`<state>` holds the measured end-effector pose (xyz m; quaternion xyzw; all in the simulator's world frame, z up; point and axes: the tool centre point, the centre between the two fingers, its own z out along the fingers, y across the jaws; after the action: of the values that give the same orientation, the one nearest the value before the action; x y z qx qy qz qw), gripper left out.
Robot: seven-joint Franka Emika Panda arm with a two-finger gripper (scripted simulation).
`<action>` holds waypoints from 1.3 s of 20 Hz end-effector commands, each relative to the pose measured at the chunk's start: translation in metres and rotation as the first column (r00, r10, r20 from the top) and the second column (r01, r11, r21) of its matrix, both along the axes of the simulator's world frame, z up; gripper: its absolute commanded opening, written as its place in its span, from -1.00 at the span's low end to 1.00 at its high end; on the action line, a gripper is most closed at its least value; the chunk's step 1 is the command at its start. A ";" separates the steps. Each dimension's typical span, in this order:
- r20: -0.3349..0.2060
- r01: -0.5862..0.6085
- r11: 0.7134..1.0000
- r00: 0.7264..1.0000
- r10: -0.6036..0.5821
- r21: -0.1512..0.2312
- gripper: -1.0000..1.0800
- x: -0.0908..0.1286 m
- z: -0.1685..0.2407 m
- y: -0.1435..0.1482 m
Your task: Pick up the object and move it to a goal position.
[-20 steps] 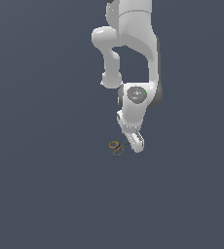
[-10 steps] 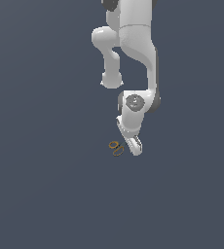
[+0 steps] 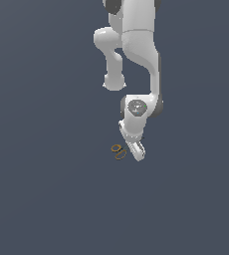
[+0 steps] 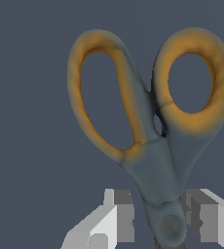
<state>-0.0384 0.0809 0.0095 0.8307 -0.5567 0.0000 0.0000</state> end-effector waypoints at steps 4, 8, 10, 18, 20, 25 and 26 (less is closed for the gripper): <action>0.000 -0.002 1.000 1.000 0.002 0.000 -1.00 0.000 -0.002 0.001; 0.000 0.002 1.000 1.000 -0.002 -0.001 -1.00 0.001 0.000 0.000; 0.000 0.002 1.000 1.000 -0.002 -0.001 -1.00 0.002 0.001 0.004; 0.000 0.001 1.000 1.000 -0.001 -0.001 -1.00 0.012 0.006 0.052; 0.000 0.000 1.000 1.000 0.000 -0.001 -1.00 0.016 0.008 0.069; 0.000 -0.001 1.000 1.000 0.001 0.000 -1.00 0.024 0.012 0.103; 0.000 -0.001 1.000 1.000 0.001 0.000 -1.00 0.026 0.013 0.107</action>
<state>-0.0154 0.1806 0.0210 0.8314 -0.5556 -0.0002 0.0002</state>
